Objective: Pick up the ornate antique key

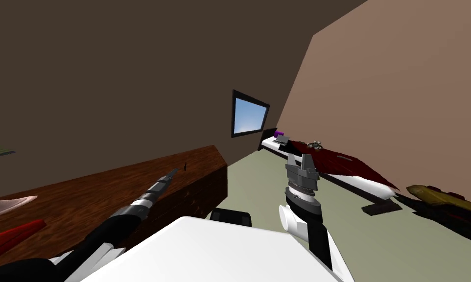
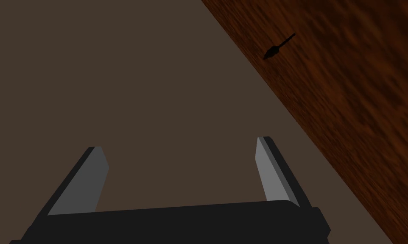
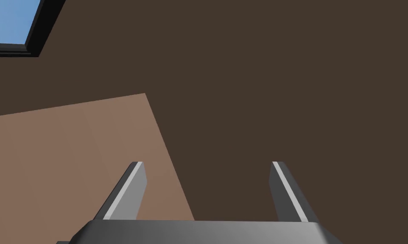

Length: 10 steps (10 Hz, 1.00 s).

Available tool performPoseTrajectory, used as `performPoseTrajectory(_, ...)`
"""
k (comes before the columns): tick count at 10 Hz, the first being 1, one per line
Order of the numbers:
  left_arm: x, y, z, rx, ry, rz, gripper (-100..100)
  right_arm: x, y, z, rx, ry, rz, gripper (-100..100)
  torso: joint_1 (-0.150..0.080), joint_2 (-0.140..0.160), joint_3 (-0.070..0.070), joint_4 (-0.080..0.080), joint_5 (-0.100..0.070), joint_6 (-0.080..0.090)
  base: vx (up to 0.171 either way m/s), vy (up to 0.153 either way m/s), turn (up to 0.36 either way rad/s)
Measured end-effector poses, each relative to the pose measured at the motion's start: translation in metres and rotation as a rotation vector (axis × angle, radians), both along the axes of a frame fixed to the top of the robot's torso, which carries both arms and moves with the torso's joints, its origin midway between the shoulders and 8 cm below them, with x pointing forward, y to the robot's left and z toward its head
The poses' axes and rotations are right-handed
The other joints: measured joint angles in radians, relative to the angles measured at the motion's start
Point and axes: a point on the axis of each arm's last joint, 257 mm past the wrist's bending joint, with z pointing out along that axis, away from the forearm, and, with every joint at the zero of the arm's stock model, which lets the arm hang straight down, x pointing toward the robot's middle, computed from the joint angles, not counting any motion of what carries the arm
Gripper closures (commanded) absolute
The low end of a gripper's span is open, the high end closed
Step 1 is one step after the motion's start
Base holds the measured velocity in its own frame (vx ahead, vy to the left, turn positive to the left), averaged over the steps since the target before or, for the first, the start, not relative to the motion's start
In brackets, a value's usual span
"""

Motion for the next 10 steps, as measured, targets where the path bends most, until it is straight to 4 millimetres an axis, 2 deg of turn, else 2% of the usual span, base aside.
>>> performPoseTrajectory(2,-0.012,0.009,-0.012,-0.002,0.066,0.028,-100,0.0,0.0,0.0,0.0,0.0,0.0,0,0.0,0.0,0.0,0.0,0.0,0.0,-0.015,0.023,-0.233)
performPoseTrajectory(4,-0.037,0.029,-0.033,-0.006,0.166,0.072,-100,0.0,0.0,0.0,0.0,0.0,0.0,0,0.001,0.0,0.0,0.0,0.0,0.001,-0.015,0.033,-0.322)
performPoseTrajectory(10,-0.096,0.065,-0.071,-0.022,0.399,0.178,-100,0.0,0.0,0.0,0.0,0.0,0.0,0,0.002,-0.002,-0.001,0.0,0.001,0.0,-0.001,0.033,-0.297)
